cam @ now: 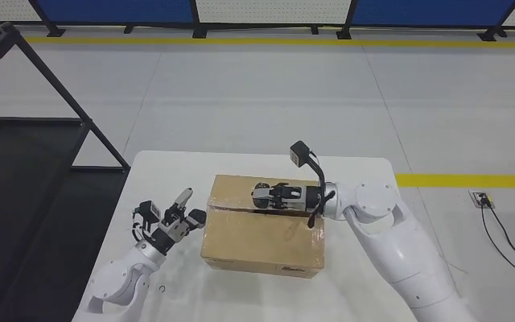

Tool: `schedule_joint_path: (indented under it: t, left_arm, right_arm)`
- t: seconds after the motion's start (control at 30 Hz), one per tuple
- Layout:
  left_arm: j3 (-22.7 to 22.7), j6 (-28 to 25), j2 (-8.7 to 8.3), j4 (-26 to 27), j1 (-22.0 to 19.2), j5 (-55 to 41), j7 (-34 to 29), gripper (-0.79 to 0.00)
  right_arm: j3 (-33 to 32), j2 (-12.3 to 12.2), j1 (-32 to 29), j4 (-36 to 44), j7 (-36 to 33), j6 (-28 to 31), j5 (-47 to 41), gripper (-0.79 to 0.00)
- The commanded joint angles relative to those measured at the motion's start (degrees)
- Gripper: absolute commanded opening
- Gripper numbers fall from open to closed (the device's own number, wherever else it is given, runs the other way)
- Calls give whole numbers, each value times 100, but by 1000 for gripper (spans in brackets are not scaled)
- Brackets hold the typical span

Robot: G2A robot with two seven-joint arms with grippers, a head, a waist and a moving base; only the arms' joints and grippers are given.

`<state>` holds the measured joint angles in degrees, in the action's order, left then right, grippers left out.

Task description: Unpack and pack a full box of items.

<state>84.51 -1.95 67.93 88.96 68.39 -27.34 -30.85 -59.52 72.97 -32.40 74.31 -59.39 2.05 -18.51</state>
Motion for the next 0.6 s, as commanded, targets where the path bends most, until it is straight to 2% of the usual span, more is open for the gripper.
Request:
schedule_joint_path:
  t: [0.0, 0.2, 0.4, 0.57]
  left_arm:
    - [-20, -24, 1, 39, 43, 14, 2, 0]
    - [-53, -157, 1, 122, 156, 119, 40, 0]
    - [395, -353, -20, 182, 85, -220, 306, 0]
    - [616, -76, -36, 377, -74, -815, 53, 0]
  right_arm:
    - [-14, -4, -26, 62, 28, -1, -8, -785]
    - [-22, -10, -64, 177, 38, -17, -42, -785]
    - [18, -5, -24, 194, -17, -97, -52, -785]
    - [24, -5, -18, 193, -26, -104, -47, -785]
